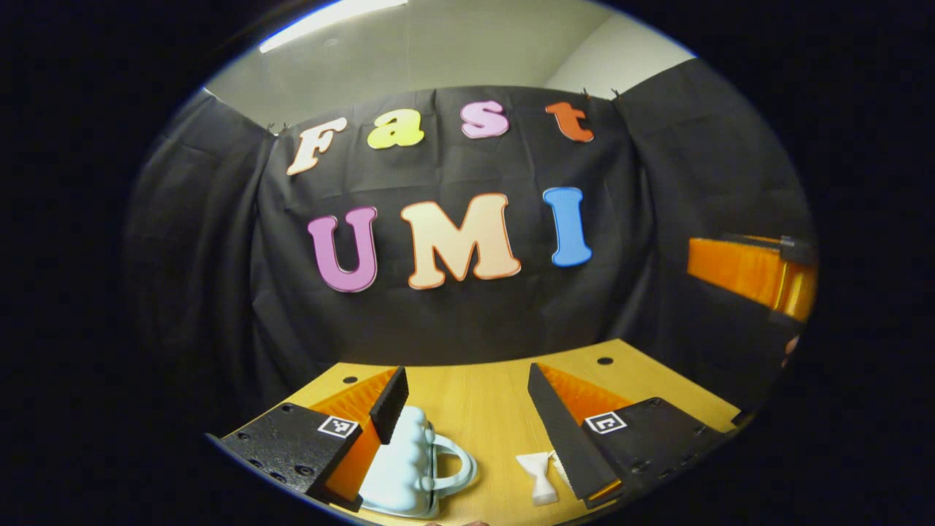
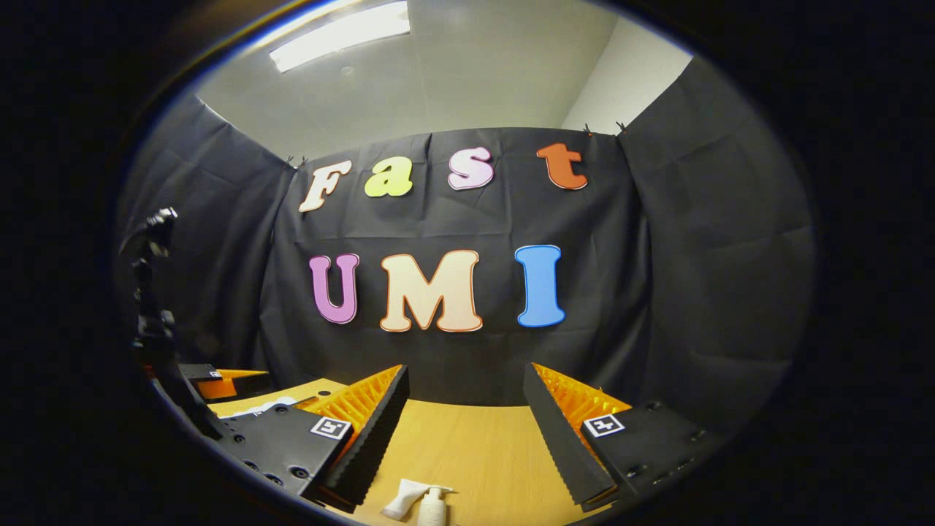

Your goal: First open the suitcase, pack the skin care products into it, and then close the suitcase.

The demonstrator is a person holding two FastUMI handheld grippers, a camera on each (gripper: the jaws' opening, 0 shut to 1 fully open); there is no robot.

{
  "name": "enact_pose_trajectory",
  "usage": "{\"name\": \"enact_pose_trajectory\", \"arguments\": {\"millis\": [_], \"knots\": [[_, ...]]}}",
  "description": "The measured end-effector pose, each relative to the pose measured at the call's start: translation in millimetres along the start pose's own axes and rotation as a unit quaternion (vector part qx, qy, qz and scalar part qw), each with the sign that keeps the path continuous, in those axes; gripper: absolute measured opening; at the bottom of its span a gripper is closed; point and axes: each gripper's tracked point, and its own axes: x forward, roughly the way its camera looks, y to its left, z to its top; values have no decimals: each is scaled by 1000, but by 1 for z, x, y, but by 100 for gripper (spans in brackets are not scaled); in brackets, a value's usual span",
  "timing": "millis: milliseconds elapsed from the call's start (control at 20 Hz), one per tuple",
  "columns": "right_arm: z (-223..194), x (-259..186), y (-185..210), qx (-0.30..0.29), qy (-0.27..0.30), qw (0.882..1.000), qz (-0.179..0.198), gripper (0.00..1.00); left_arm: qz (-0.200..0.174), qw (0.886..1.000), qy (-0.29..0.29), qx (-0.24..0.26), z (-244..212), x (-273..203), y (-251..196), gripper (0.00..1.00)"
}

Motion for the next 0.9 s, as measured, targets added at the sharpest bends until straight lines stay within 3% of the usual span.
{"name": "enact_pose_trajectory", "arguments": {"millis": [300, 450, 900], "knots": [[-19, 4, -11, -6, 33, 999, -32, 99, -42, 993, 111, 22, -77, 32, -15, 95], [-25, 5, -9, -23, 46, 998, -42, 99, -55, 986, 156, 6, -114, 45, -22, 94], [-43, 9, -7, -58, 77, 993, -69, 99, -43, 955, 294, -11, -208, 72, -11, 95]]}}
